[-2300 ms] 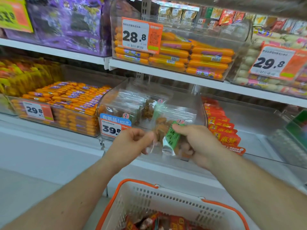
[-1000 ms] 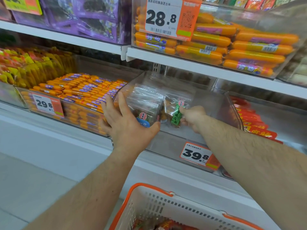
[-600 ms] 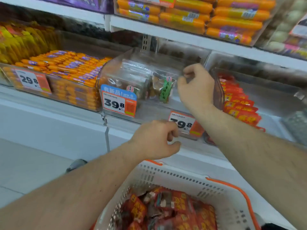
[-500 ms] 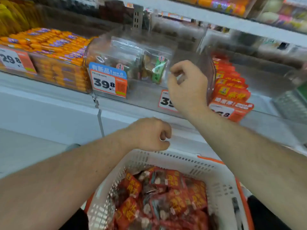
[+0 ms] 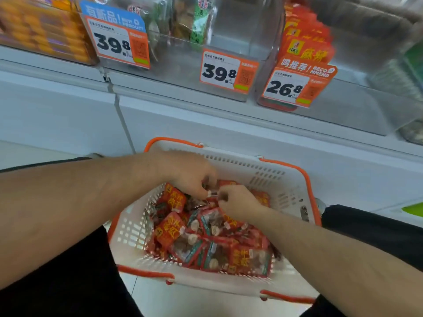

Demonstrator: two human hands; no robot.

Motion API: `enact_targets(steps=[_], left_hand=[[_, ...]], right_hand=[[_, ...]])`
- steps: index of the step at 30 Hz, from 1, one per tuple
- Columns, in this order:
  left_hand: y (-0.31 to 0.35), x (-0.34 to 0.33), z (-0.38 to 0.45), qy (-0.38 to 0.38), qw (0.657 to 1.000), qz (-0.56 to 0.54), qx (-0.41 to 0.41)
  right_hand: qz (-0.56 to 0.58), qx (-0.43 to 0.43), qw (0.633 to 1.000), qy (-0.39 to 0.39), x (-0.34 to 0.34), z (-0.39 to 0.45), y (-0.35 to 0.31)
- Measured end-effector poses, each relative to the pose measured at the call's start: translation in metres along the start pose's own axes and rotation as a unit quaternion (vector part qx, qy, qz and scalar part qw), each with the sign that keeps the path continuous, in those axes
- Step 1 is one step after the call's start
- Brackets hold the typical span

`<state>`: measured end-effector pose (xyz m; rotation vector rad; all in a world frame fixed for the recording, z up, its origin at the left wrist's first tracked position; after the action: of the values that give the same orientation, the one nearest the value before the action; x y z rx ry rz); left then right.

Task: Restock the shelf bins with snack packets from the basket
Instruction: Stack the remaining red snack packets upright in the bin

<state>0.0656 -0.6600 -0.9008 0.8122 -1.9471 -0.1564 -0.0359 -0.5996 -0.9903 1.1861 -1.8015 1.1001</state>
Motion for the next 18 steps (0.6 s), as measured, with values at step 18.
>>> enact_targets(steps=[18], left_hand=[[-0.053, 0.010, -0.019, -0.028, 0.989, -0.040, 0.141]], right_hand=[[0.070, 0.001, 0.990, -0.120, -0.105, 0.009, -0.123]])
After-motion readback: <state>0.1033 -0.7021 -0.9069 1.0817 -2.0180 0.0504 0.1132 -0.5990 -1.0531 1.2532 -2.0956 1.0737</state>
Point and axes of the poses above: each hand's wrist, its own z-axis towards the middle knuckle, its own x-axis out of the back of the hand, y = z × x, the point moved 7 cm from there along z, towards the middle knuckle, and after that the axes turned 11 degrees about -z, right-handed, at the moved point
